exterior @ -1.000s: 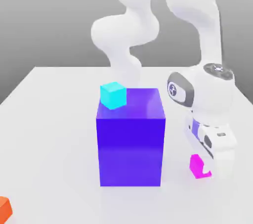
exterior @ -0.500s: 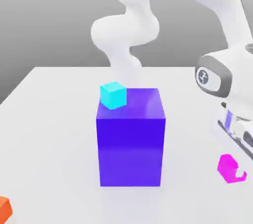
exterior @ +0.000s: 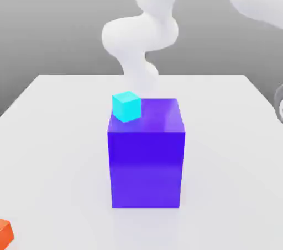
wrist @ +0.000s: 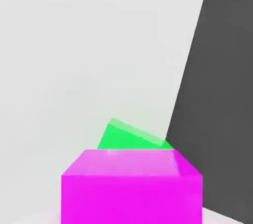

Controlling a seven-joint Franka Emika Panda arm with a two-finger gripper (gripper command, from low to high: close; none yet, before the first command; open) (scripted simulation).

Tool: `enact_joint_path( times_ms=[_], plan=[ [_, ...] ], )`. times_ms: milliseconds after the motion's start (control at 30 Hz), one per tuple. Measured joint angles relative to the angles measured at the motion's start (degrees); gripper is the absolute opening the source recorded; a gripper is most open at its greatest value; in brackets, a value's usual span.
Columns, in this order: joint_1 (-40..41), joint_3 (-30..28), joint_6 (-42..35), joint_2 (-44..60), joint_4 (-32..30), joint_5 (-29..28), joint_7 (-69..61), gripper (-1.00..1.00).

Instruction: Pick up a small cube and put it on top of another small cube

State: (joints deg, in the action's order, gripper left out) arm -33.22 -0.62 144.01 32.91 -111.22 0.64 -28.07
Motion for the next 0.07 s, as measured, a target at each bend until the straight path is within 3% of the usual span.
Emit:
enact_joint_path(
  times_ms=[67],
  plan=[
    [0.0, 0.0, 0.0, 0.0, 0.0, 0.0, 0.0, 1.0]
  ],
)
